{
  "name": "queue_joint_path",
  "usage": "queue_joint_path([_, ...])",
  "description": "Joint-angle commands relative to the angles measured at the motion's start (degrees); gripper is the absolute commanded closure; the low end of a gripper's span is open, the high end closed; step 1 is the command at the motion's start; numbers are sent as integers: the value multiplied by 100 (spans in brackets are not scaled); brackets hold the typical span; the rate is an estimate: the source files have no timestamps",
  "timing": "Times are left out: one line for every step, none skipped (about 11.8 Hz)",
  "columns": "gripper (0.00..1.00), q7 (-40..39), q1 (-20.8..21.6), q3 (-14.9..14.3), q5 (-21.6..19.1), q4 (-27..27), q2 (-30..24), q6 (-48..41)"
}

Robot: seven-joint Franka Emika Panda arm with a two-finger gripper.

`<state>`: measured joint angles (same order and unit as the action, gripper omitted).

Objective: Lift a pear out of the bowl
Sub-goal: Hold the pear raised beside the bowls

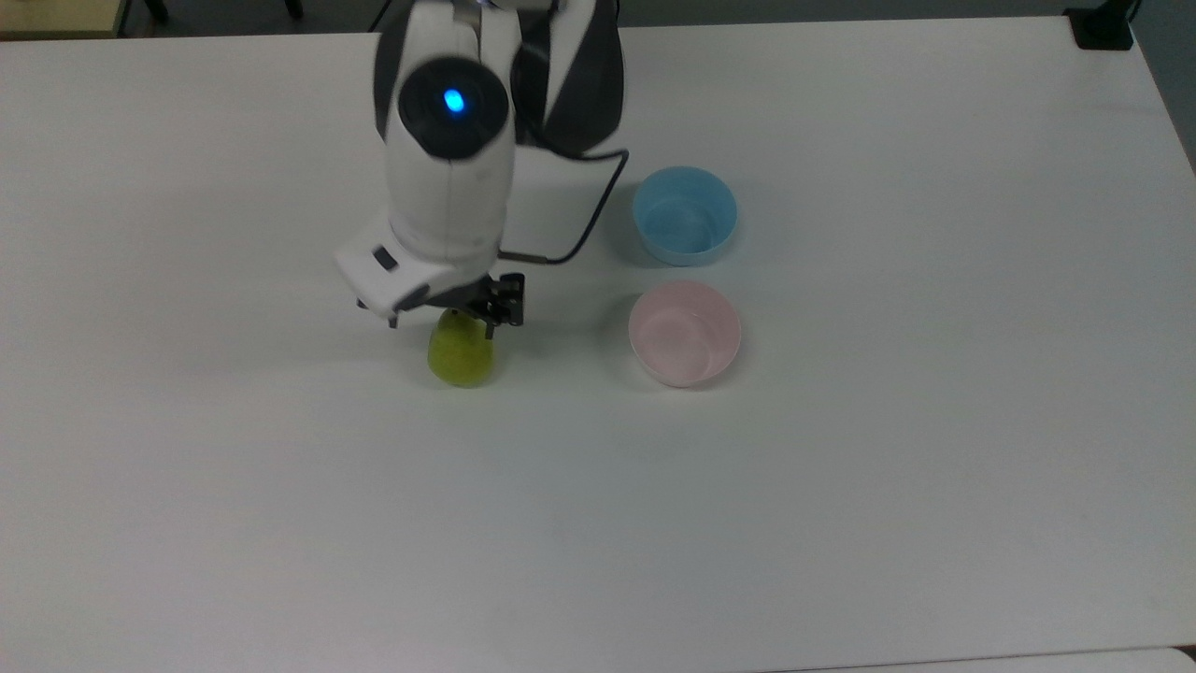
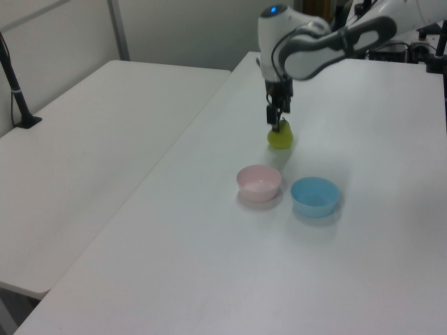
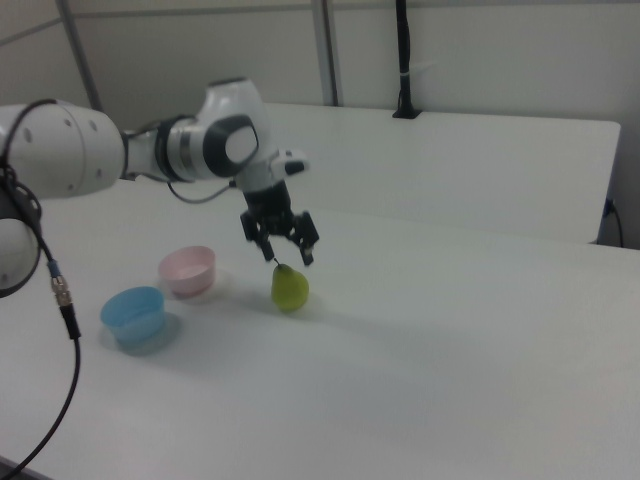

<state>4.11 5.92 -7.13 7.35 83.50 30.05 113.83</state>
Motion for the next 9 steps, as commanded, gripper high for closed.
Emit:
queue_joint_path([0,37,-82,9,-215,412,-1375,-587])
queue_joint_path([0,2,-117,9,-373,587,-1753,-782])
queue_joint_path([0,2,-135,9,-401,789,-2122,-1001])
queue_joint_path([0,11,-126,9,-410,939,-2413,-1238])
queue_joint_path([0,-15,-135,9,-410,1001,-2634,-1441])
queue_joint_path([0,-33,-135,1,-410,1002,-2723,-1573])
queue_joint_path([0,-33,-126,1,-401,1002,-2732,-1635])
queue_joint_path([0,-33,-126,-17,-401,993,-2732,-1645])
queue_joint_path([0,-33,-126,-17,-410,993,-2706,-1662])
